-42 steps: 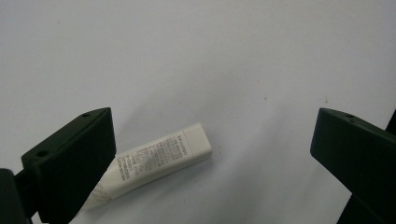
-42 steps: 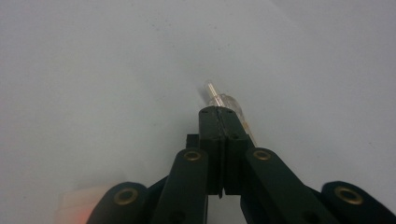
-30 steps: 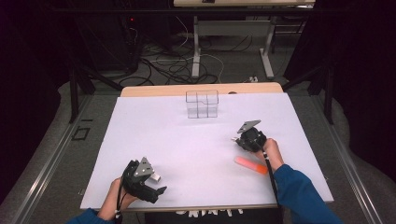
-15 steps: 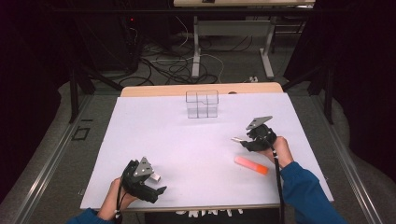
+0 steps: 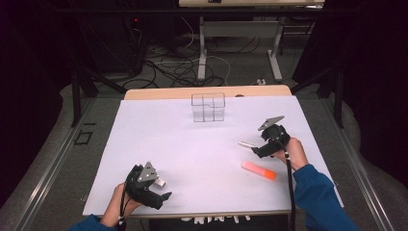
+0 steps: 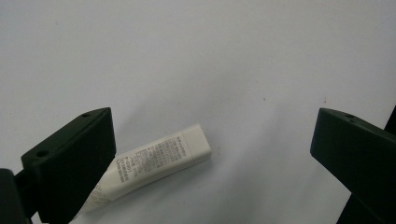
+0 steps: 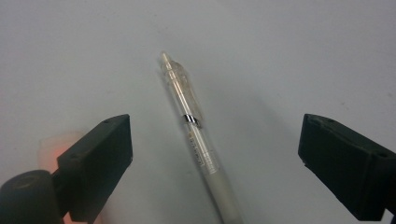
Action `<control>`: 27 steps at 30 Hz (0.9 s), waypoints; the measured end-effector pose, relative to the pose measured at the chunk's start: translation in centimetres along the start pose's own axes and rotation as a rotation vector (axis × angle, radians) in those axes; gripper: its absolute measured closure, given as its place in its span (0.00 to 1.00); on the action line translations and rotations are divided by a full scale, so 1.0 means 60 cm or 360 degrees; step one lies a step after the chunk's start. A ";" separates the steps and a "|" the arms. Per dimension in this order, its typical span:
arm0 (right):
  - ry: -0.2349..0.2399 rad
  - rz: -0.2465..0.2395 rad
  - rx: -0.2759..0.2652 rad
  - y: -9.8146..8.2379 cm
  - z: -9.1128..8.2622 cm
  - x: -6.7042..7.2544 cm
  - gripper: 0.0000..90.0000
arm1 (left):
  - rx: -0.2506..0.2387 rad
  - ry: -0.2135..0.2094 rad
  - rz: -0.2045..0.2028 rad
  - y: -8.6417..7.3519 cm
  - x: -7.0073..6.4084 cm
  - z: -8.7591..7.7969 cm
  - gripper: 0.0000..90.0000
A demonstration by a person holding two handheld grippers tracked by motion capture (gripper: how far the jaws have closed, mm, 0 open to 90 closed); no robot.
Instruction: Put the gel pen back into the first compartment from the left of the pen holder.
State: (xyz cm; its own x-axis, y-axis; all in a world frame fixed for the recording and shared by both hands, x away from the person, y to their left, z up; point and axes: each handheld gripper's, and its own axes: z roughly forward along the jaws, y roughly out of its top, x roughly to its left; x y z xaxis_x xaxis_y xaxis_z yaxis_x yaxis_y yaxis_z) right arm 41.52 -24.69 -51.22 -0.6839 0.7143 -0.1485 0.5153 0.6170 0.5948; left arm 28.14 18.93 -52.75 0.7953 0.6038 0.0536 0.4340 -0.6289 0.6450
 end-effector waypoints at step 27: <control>0.0038 -0.0221 0.0113 0.016 0.031 0.018 0.68 | 0.0033 -0.0021 0.0003 0.001 0.002 0.002 0.00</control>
State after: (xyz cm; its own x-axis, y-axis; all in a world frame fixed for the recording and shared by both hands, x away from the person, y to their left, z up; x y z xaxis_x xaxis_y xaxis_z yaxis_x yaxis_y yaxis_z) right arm 42.24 -22.71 -52.26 -0.7629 0.6128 -0.2061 0.4495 0.7319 0.5121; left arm 28.32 18.91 -52.78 0.8014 0.5964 0.0448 0.4411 -0.6400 0.6292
